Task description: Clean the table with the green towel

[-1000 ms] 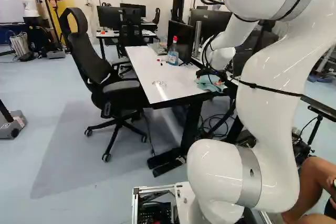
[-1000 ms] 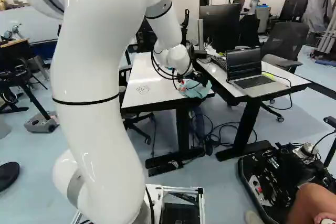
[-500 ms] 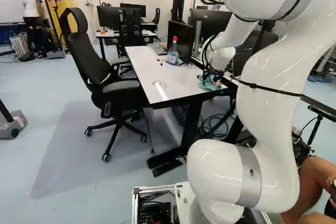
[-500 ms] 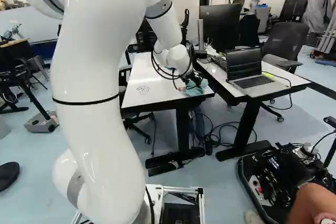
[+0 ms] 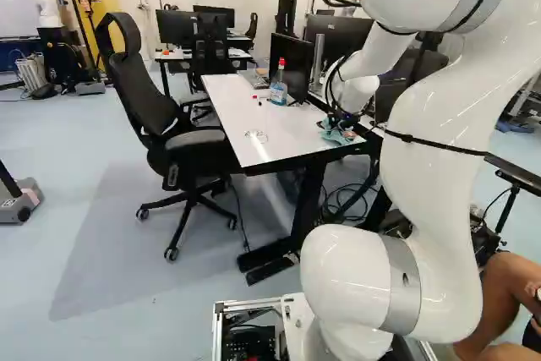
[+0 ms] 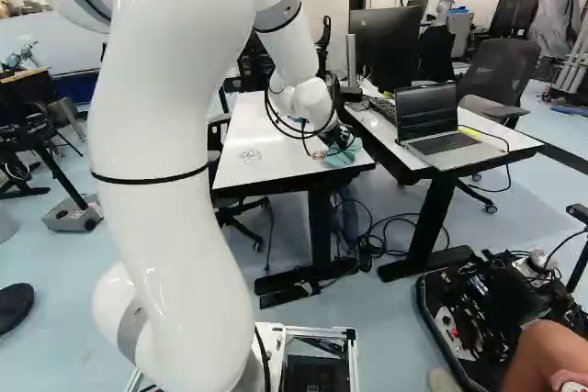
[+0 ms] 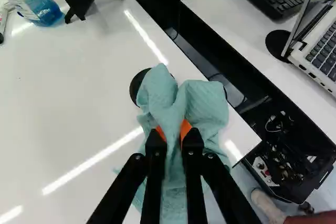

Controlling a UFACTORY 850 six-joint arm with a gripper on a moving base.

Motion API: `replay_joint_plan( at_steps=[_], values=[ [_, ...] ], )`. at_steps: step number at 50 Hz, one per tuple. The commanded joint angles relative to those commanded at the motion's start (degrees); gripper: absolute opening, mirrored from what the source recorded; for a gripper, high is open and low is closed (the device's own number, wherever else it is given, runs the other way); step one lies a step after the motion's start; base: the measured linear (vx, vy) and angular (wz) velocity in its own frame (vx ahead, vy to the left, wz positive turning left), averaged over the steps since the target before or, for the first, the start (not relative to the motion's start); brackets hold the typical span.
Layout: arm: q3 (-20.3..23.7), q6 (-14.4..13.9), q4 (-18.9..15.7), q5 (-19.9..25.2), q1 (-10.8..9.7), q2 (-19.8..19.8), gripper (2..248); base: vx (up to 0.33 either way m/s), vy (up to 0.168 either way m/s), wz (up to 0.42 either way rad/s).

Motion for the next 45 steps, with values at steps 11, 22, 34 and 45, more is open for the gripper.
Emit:
replay_joint_plan(
  at_steps=[11, 22, 34, 45],
  values=[
    [0.12, 0.0, 0.0, 0.0, 0.0, 0.48, 46, 0.0, 0.0, 0.0],
    [0.14, 0.0, 0.0, 0.0, 0.14, 1.79, 46, 0.0, 0.0, 0.0],
    [-0.34, 0.0, 0.0, 0.0, 0.84, 2.89, 46, 0.0, 0.0, 0.0],
    [0.55, 0.0, 0.0, 1.04, 1.66, 5.04, 46, 0.0, 0.0, 0.0]
  ],
)
